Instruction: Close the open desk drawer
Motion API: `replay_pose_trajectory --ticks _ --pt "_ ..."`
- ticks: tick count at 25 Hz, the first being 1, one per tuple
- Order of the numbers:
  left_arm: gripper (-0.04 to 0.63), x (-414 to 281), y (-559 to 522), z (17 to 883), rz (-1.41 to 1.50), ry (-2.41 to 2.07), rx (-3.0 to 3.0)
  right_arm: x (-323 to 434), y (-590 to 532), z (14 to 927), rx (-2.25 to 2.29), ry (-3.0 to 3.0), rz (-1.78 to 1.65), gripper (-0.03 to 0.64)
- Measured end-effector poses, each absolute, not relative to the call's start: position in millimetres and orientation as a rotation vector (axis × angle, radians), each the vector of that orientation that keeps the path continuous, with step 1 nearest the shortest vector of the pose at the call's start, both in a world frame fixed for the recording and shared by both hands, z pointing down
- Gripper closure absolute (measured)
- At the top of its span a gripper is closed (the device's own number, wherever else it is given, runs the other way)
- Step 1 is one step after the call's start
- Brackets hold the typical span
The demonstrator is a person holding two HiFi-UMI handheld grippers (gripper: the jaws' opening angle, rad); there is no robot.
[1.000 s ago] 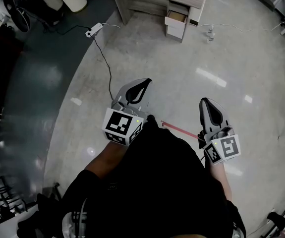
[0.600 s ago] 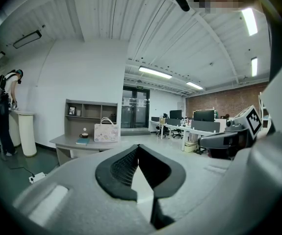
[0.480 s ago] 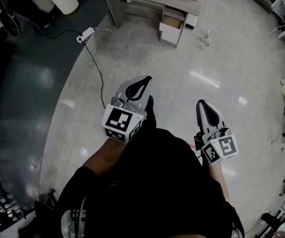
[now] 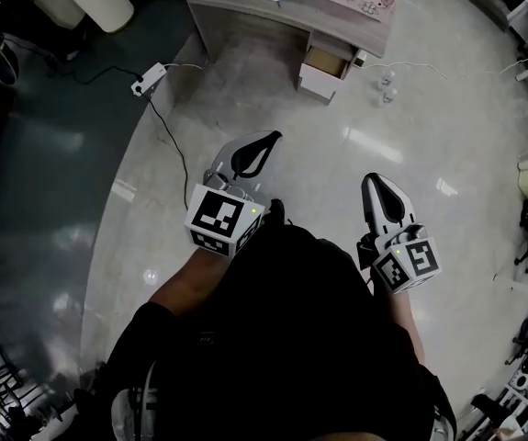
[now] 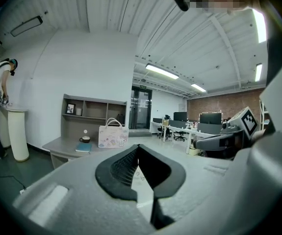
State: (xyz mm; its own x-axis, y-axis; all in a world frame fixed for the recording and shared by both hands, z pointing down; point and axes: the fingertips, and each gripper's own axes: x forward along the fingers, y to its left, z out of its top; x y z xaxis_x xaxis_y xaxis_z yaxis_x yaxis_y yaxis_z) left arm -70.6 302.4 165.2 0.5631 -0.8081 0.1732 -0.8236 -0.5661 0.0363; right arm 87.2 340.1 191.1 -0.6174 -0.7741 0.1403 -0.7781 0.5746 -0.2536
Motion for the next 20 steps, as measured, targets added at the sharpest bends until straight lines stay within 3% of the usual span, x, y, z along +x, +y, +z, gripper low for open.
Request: replay_pose_trajectory --ticks 8,20 --pt "0.589 -88.2 199.1 178.5 0.259 -1.357 2.654 65.2 240.0 205.5 1.354 -2.735 0.538 0.601" --pt "0.589 -41.1 30.4 237.0 0.372 -1.309 2.552 98.7 60.1 256.2 1.296 -2.738 0.607 0.600"
